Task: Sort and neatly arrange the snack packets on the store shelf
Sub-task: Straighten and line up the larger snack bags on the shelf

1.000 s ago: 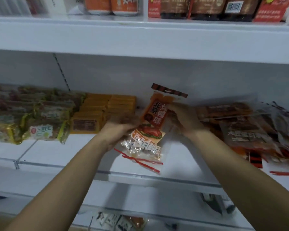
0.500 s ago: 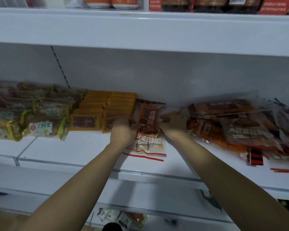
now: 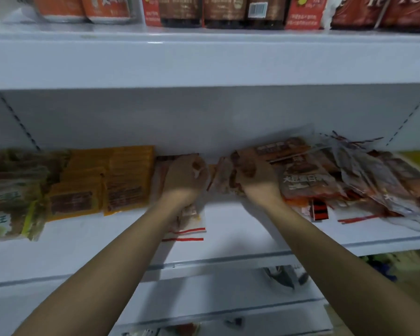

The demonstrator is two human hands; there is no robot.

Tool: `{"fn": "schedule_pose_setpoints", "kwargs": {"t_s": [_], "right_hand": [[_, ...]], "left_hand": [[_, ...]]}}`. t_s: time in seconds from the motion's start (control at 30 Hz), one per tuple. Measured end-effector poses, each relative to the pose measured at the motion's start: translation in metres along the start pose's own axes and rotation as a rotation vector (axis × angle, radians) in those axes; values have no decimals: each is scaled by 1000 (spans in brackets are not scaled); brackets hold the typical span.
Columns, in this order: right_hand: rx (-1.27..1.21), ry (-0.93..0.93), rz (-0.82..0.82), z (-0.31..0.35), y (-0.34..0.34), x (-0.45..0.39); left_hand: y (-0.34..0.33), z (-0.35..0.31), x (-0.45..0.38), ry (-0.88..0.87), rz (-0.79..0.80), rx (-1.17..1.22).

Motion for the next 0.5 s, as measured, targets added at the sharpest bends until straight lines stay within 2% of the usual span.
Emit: {"fn": "schedule_pose_setpoints", "kwargs": {"t_s": [0.17, 0.27, 0.33, 0.4, 0.5], "right_hand": [[63, 9, -106, -16, 57, 0], [11, -48, -150, -22, 81, -4], [-36, -123, -156, -32, 91, -10], [-95, -203, -167, -46, 98, -14], [-344, -366, -209, -70, 100, -13]], "left_hand": [[-74, -76, -29, -208, 230, -77], [-112, -96, -46, -291, 288, -205], [-119, -106, -50, -321, 334, -207], [-117, -112, -53, -336, 335, -124], [-106, -106, -59, -340, 221, -77]]}}
Point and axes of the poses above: each hand's wrist, its own x-axis away from the middle knuckle, its own y-axis out of the back of the hand, z = x × y, the point moved 8 cm from there along -x, towards the middle knuckle, and after that the axes turned 9 degrees about -x, right-handed, at the moved point
